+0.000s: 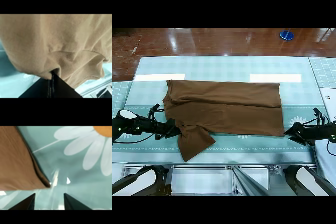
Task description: Fold the shirts.
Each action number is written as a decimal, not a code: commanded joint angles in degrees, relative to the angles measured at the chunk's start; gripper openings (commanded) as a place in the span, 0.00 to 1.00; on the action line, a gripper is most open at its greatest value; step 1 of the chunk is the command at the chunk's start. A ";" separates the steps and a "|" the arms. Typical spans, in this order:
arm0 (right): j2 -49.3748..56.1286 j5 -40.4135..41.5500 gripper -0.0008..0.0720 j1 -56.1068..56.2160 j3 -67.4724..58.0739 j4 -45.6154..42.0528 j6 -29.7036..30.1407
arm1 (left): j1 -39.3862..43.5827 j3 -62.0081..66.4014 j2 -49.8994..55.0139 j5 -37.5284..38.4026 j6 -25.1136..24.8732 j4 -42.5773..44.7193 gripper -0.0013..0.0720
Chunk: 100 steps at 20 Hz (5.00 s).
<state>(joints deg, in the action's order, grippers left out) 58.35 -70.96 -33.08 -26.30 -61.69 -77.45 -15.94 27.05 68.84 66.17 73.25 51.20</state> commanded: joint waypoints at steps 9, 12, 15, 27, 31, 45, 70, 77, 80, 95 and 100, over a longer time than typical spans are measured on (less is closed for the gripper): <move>10.49 5.27 0.57 2.40 1.25 15.02 6.95 | 0.02 0.00 0.02 -0.90 -0.24 0.17 0.04; 12.26 7.32 0.32 10.49 -0.85 19.28 9.94 | -0.04 2.12 0.02 -1.29 -0.59 0.15 0.04; 12.26 4.79 0.05 14.34 -7.45 18.71 10.88 | -0.11 8.41 0.02 2.43 -0.59 0.15 0.04; 20.68 1.84 0.05 13.90 -32.37 19.52 6.97 | 3.67 43.71 15.43 6.01 5.60 0.17 0.04; 27.61 2.51 0.05 13.90 -39.45 20.59 6.10 | 4.87 57.59 27.17 11.13 10.08 0.22 0.04; 41.48 7.65 0.60 13.90 -47.19 27.21 6.36 | 7.54 76.22 44.61 13.00 13.60 -0.02 0.33; 41.62 11.15 0.16 18.14 -40.68 23.28 4.50 | 15.67 46.88 6.73 -0.13 4.13 6.64 0.71; 21.90 3.85 0.05 18.21 -39.34 8.79 3.78 | 24.52 46.86 10.58 -4.92 4.37 -0.20 0.04; 4.76 4.39 0.05 18.18 -29.49 6.95 3.56 | 32.61 46.95 13.38 -9.60 5.62 -1.99 0.04; -37.05 -7.06 0.05 19.69 -18.62 13.27 -9.05 | 66.36 55.47 36.79 -13.44 9.97 -18.45 0.04; -36.72 -6.91 0.05 19.69 -18.62 13.86 -8.98 | 64.54 57.05 36.87 -11.02 9.94 -21.24 0.04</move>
<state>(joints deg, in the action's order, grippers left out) 21.96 -77.54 -13.45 -44.97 -48.95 -86.24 49.67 82.91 105.41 53.95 83.20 32.10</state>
